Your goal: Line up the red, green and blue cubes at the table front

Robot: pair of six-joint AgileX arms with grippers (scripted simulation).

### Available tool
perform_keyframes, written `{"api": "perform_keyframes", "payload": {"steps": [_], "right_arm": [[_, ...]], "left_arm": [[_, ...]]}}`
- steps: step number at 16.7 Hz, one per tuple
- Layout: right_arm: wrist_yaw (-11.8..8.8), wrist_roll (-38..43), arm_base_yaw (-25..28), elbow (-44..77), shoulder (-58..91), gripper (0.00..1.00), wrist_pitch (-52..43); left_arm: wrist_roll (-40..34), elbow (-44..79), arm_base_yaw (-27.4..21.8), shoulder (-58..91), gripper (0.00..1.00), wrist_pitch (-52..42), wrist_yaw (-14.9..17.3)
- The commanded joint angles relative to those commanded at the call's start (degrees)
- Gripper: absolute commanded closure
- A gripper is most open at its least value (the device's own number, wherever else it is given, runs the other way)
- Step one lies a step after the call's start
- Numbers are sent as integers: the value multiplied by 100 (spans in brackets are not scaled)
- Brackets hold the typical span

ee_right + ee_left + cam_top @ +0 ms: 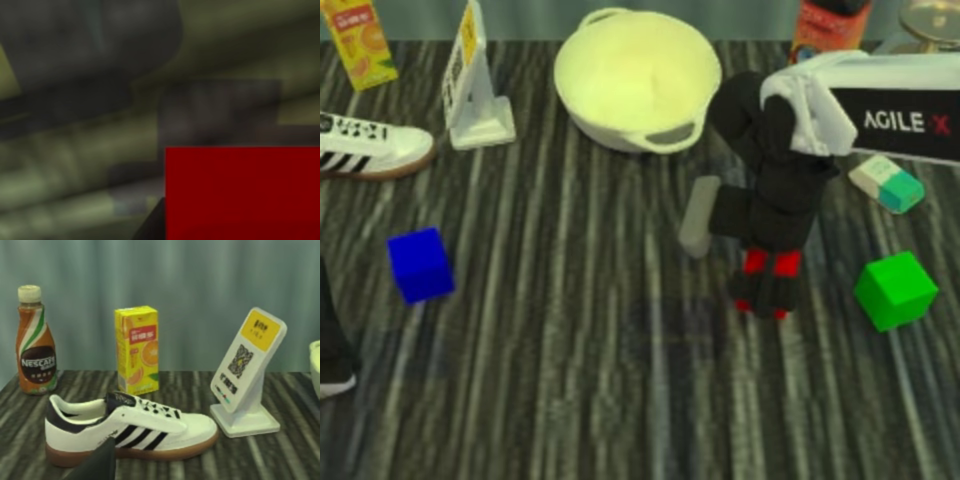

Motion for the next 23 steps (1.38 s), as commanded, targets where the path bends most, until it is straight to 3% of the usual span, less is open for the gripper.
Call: {"api": "perform_keyframes", "payload": {"steps": [7,14,20,23], "right_arm": [[-52,54,3,26,-159,100,-131],[-56,45,42,834,-534,100,-1359],[-57,61,32,921,-576,100,-1467],[-53,203,411,1207,-433,100,-1614]], "left_arm": [[0,0,0,0,0,0,0],[0,0,0,0,0,0,0],[0,0,0,0,0,0,0],[0,0,0,0,0,0,0]]}}
